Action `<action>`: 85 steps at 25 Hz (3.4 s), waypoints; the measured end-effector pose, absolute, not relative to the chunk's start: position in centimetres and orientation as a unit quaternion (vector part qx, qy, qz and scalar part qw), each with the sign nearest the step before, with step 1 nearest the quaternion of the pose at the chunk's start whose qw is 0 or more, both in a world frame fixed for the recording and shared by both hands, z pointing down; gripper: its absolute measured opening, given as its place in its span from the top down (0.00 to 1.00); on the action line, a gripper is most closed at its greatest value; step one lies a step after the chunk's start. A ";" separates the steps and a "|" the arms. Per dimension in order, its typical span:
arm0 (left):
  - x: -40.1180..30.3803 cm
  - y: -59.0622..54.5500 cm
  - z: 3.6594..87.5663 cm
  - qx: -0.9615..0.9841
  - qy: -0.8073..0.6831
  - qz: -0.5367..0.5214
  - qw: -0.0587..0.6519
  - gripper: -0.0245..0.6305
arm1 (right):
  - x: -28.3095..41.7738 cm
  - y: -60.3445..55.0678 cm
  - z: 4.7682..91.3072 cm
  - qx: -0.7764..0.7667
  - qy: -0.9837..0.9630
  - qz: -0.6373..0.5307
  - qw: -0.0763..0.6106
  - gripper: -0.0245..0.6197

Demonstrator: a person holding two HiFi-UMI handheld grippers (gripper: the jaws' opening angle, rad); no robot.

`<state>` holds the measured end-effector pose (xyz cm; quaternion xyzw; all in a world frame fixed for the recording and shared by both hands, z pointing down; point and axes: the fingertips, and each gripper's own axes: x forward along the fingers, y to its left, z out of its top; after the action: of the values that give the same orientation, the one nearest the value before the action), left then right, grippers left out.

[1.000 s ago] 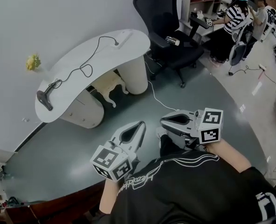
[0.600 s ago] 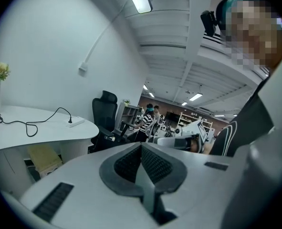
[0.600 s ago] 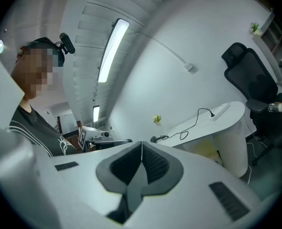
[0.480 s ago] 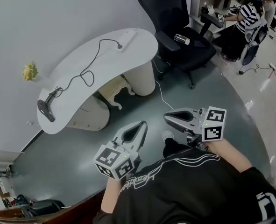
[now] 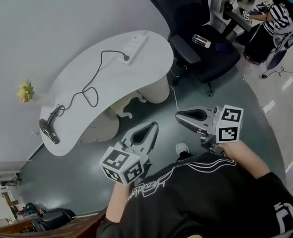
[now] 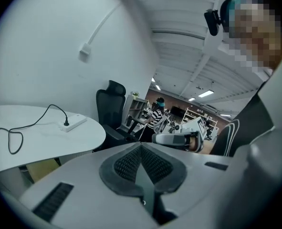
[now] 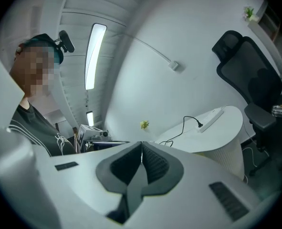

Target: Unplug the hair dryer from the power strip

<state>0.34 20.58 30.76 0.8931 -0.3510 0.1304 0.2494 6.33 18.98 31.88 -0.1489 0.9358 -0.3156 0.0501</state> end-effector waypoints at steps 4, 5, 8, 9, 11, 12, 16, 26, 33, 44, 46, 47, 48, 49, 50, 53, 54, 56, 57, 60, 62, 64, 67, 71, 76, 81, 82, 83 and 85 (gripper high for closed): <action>0.1 20.3 30.7 0.892 -0.360 0.131 0.239 0.96 | 6.3 18.5 31.6 -0.145 0.940 -0.304 0.055 0.97; 0.2 19.3 31.1 0.891 -0.360 0.132 0.242 0.96 | 6.5 17.6 31.8 -0.147 0.939 -0.306 0.055 0.97; 1.0 15.6 32.3 0.889 -0.356 0.131 0.255 0.96 | 7.3 14.5 33.0 -0.157 0.934 -0.318 0.048 0.96; 1.3 14.8 32.6 0.890 -0.353 0.132 0.257 0.96 | 7.7 13.9 33.4 -0.163 0.932 -0.320 0.047 0.97; 1.8 13.5 33.1 0.892 -0.347 0.134 0.257 0.96 | 8.4 12.8 33.9 -0.180 0.927 -0.324 0.050 0.97; 2.0 12.8 33.4 0.893 -0.344 0.136 0.257 0.96 | 8.7 12.2 34.2 -0.189 0.924 -0.327 0.051 0.97; 1.9 9.9 34.6 0.897 -0.326 0.131 0.267 0.96 | 9.1 9.8 35.8 -0.216 0.914 -0.339 0.047 0.96; -3.6 -1.6 37.5 0.890 -0.336 0.106 0.290 0.96 | 5.1 -1.1 36.6 -0.239 0.922 -0.305 -0.017 0.96; -10.2 -9.3 40.4 0.863 -0.395 0.133 0.285 0.96 | -0.6 -9.9 37.5 -0.218 0.939 -0.257 -0.060 0.96; -13.7 -15.5 44.4 0.827 -0.451 0.126 0.310 0.96 | -5.9 -19.0 40.3 -0.186 0.956 -0.193 -0.117 0.96; -14.1 -16.5 45.3 0.820 -0.465 0.136 0.306 0.96 | -6.0 -20.6 41.4 -0.186 0.956 -0.179 -0.140 0.96; -14.2 -16.9 45.8 0.816 -0.470 0.144 0.304 0.96 | -5.9 -21.5 42.0 -0.186 0.955 -0.175 -0.150 0.96; -14.3 -17.3 46.2 0.812 -0.475 0.152 0.302 0.96 | -5.9 -22.3 42.6 -0.184 0.955 -0.172 -0.159 0.96; -14.5 -17.7 46.6 0.809 -0.480 0.158 0.300 0.96 | -5.9 -23.2 43.2 -0.181 0.954 -0.170 -0.168 0.96; -14.6 -18.2 46.9 0.807 -0.483 0.161 0.299 0.96 | -6.1 -24.0 43.8 -0.176 0.954 -0.165 -0.177 0.96; -15.0 -19.1 47.7 0.798 -0.493 0.162 0.306 0.96 | -6.8 -26.2 45.8 -0.158 0.954 -0.149 -0.208 0.96; -15.1 -19.2 48.0 0.795 -0.496 0.162 0.309 0.96 | -7.0 -26.8 46.5 -0.154 0.952 -0.148 -0.218 0.96; -15.2 -19.3 48.6 0.788 -0.505 0.163 0.312 0.96 | -7.3 -27.7 48.1 -0.147 0.949 -0.151 -0.236 0.96; -15.3 -19.3 48.9 0.784 -0.510 0.163 0.313 0.96 | -7.4 -28.2 48.9 -0.145 0.947 -0.152 -0.244 0.96; -15.6 -19.6 49.7 0.776 -0.521 0.163 0.317 0.96 | -7.9 -29.4 50.8 -0.139 0.941 -0.145 -0.271 0.96; -15.7 -19.7 50.2 0.774 -0.523 0.165 0.316 0.96 | -8.3 -29.8 51.8 -0.134 0.938 -0.135 -0.290 0.96; -15.6 -20.0 50.3 0.775 -0.523 0.166 0.312 0.96 | -8.6 -30.1 52.3 -0.131 0.935 -0.121 -0.306 0.96; -15.6 -20.7 50.3 0.780 -0.521 0.165 0.304 0.96 | -9.1 -30.5 52.9 -0.123 0.931 -0.102 -0.328 0.96; -15.2 -21.4 50.5 0.788 -0.518 0.173 0.284 0.85 | -9.4 -30.7 53.3 -0.114 0.930 -0.097 -0.335 0.96; -14.8 -22.3 51.0 0.793 -0.517 0.178 0.269 0.71 | -9.6 -30.6 54.2 -0.097 0.926 -0.102 -0.349 0.96; -14.7 -23.5 51.2 0.793 -0.517 0.181 0.265 0.70 | -9.6 -30.4 54.5 -0.089 0.924 -0.099 -0.359 0.96; -14.7 -23.6 51.3 0.793 -0.517 0.184 0.265 0.70 | -9.6 -30.3 54.5 -0.087 0.922 -0.094 -0.365 0.97; -14.6 -23.7 51.5 0.792 -0.517 0.186 0.265 0.71 | -9.6 -30.3 54.6 -0.084 0.920 -0.088 -0.373 0.97; -14.4 -23.9 51.8 0.792 -0.517 0.191 0.262 0.73 | -9.6 -30.2 54.7 -0.077 0.914 -0.081 -0.389 0.97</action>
<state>-14.44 -23.88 51.76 0.7925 -0.5168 0.1908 0.2617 -9.60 -30.23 54.72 -0.0774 0.9143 -0.0810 -0.3892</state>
